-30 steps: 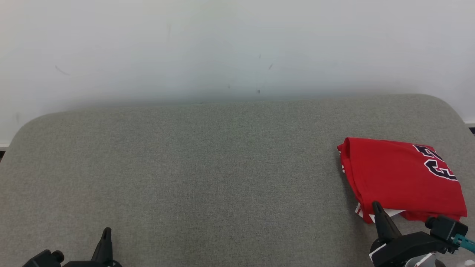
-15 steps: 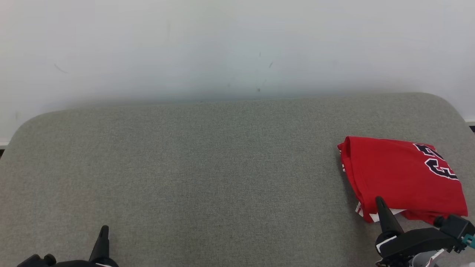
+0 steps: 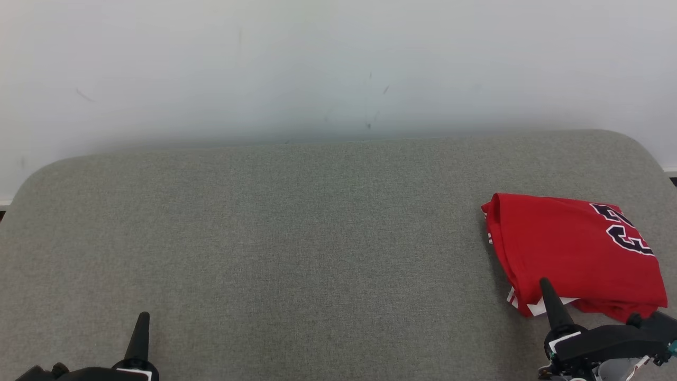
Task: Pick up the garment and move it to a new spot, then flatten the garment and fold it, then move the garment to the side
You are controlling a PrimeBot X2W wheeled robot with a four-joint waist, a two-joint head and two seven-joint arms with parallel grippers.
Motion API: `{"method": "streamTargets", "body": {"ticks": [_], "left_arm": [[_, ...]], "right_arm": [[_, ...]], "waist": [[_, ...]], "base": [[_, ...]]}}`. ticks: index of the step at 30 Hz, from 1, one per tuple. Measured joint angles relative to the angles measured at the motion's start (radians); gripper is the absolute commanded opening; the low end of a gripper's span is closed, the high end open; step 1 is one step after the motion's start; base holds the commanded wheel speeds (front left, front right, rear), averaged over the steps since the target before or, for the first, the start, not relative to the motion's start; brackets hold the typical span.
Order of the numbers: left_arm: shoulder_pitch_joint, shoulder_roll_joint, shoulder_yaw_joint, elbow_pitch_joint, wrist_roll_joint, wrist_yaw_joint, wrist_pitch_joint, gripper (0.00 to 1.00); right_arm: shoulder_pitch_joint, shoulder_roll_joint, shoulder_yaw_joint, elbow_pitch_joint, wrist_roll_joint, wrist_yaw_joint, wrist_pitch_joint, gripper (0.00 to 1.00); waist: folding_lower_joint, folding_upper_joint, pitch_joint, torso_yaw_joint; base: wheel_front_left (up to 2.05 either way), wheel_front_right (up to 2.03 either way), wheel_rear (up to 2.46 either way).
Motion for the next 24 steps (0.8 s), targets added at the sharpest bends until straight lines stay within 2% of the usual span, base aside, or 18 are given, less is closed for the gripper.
{"method": "streamTargets", "body": {"ticks": [24], "left_arm": [[-0.003, -0.017, 0.061, -0.020, -0.301, -0.045, 0.050, 0.00]], "right_arm": [[-0.019, 0.010, -0.035, -0.008, 0.316, 0.009, 0.054, 0.00]], "waist": [[-0.0001, 0.0000, 0.010, 0.000]], "base": [[0.00, 0.00, 0.00]]}}
